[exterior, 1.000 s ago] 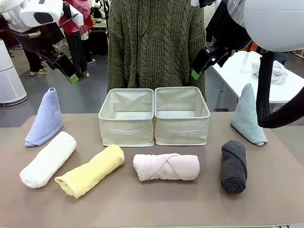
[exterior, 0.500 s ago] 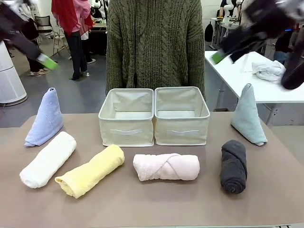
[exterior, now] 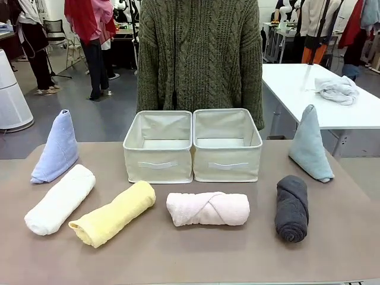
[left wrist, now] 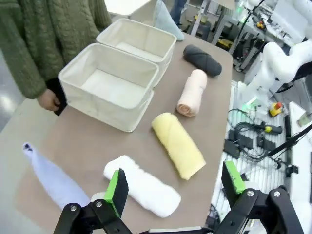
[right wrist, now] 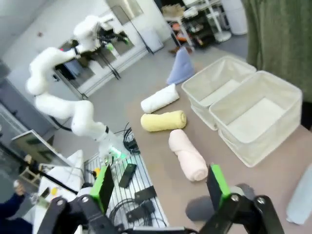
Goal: Sort the towels based on their folding style.
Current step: Pick up one triangle-folded towel and place it in the left Fabric basket.
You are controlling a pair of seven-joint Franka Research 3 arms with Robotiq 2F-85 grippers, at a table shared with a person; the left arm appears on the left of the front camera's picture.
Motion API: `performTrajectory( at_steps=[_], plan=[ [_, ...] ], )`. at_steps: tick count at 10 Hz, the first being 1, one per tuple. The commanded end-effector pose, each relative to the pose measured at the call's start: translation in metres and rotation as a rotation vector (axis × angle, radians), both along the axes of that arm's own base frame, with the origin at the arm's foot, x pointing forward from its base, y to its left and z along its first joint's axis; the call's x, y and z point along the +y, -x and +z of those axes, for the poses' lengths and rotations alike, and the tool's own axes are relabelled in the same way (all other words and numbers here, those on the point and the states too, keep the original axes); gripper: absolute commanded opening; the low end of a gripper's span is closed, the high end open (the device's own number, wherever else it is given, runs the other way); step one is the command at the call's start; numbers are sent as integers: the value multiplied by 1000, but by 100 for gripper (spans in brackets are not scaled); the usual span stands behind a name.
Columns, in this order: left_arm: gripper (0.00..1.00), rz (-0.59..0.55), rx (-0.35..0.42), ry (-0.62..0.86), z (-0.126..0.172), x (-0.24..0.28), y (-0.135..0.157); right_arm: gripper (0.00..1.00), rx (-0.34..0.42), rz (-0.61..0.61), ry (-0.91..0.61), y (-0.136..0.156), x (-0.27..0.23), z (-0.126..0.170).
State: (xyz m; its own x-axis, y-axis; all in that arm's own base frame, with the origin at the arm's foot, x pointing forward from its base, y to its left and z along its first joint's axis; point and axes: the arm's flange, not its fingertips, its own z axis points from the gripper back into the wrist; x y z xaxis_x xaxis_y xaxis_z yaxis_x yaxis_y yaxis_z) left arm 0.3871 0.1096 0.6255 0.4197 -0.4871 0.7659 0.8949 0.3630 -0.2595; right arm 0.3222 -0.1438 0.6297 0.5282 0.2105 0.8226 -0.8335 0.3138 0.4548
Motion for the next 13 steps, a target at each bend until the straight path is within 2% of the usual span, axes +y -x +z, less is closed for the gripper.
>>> performTrajectory(
  at_steps=[1, 2, 5, 8, 10, 11, 13],
  plan=[
    [100, 40, -136, -43, 4, 18, 8, 100, -61, 9, 32, -6, -11, -12],
    [100, 82, -159, -76, 5, 28, 12, 100, -80, -24, 56, -3, -19, -14],
    [100, 163, -140, -100, -2, 51, 24, 100, -53, -205, 54, 7, -37, -16],
    [100, 178, -112, -123, -9, 63, 35, 100, -46, -226, 77, 21, -45, -15],
    [100, 185, -121, -110, -11, 68, 43, 100, -47, -219, 96, 27, -43, -12],
    [100, 180, -110, -93, -7, 69, 31, 100, -48, -212, 108, 29, -40, -11],
    [100, 180, -110, -93, -7, 69, 31, 100, -50, -221, 101, 24, -49, -8]
  ],
)
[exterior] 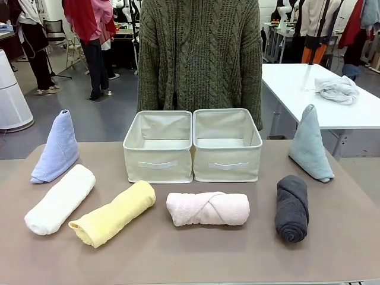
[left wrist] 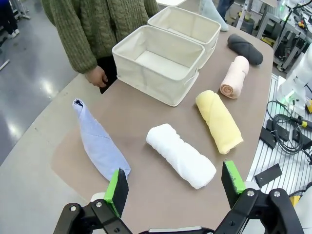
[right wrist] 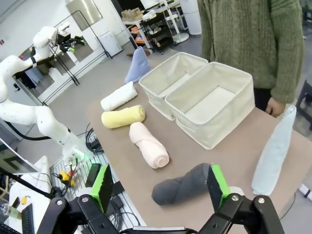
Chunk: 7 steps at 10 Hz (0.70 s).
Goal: Sort the towels based on their folding style.
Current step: Pick up one triangle-folded towel and place it in the left Fabric basket.
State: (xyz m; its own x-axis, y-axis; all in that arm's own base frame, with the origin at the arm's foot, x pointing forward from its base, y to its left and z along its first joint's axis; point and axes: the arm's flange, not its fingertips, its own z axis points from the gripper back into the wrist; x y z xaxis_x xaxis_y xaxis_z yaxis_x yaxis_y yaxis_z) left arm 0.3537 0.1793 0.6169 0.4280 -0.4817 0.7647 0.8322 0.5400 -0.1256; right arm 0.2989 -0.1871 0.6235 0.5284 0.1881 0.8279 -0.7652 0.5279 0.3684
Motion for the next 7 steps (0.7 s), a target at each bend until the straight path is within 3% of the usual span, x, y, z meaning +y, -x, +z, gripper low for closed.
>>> performTrajectory(
  at_steps=[1, 7],
  plan=[
    [100, -3, -5, 1, 2, -1, -2, 100, -1, -10, -8, 0, -5, -1],
    [100, -3, -5, 1, 2, -1, -2, 100, -1, -10, -8, 0, -5, -1]
  ],
)
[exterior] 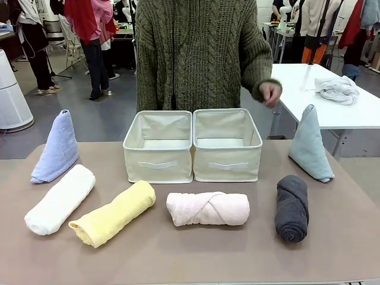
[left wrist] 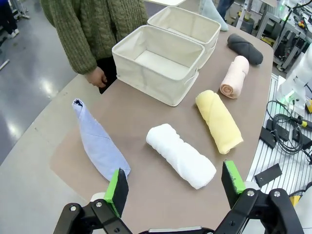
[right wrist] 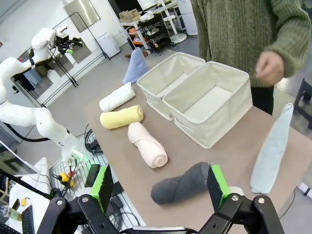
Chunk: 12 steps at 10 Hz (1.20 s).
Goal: Sort the towels based on their folding style.
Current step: Pick up one triangle-folded towel and place it in the left Fabric basket.
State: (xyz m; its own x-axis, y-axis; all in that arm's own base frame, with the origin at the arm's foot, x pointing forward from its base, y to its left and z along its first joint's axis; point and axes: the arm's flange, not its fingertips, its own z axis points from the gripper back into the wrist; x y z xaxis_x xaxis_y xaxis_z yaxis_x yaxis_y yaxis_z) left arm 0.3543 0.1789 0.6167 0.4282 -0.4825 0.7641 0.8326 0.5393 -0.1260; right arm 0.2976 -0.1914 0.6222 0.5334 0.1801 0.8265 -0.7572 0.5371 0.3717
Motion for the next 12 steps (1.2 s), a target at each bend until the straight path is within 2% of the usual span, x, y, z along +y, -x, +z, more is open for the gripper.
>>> performTrajectory(
  at_steps=[1, 12],
  plan=[
    [100, -2, -5, 2, 2, 0, -2, 100, -4, 2, -6, -1, -1, 0],
    [100, -2, -5, 2, 2, 0, -2, 100, -4, 2, -6, -1, -1, 0]
  ],
)
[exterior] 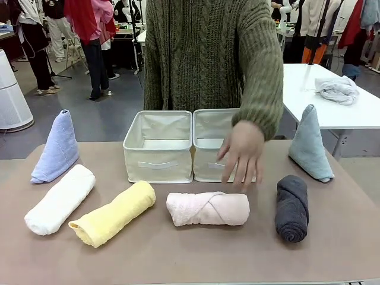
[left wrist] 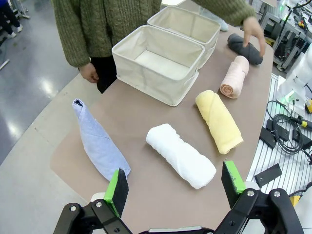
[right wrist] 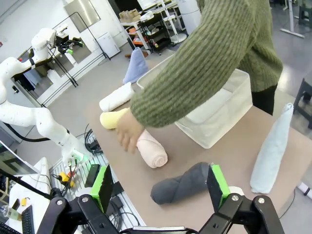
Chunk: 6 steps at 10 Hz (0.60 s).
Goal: Sort the towels based on their folding style.
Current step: Pick up one triangle-folded towel and place it in the left Fabric basket.
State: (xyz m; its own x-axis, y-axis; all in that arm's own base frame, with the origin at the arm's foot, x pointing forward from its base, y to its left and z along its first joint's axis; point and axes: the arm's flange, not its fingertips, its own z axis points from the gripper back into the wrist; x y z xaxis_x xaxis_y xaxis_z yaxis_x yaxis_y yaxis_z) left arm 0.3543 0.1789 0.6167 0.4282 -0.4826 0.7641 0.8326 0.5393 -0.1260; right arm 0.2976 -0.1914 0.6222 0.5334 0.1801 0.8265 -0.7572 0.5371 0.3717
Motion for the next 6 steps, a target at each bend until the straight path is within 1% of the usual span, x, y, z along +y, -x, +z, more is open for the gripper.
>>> performTrajectory(
  at_steps=[1, 6],
  plan=[
    [100, -2, -5, 2, 2, 0, -2, 100, -4, 2, -6, -1, -1, 0],
    [100, -2, -5, 2, 2, 0, -2, 100, -4, 2, -6, -1, -1, 0]
  ],
)
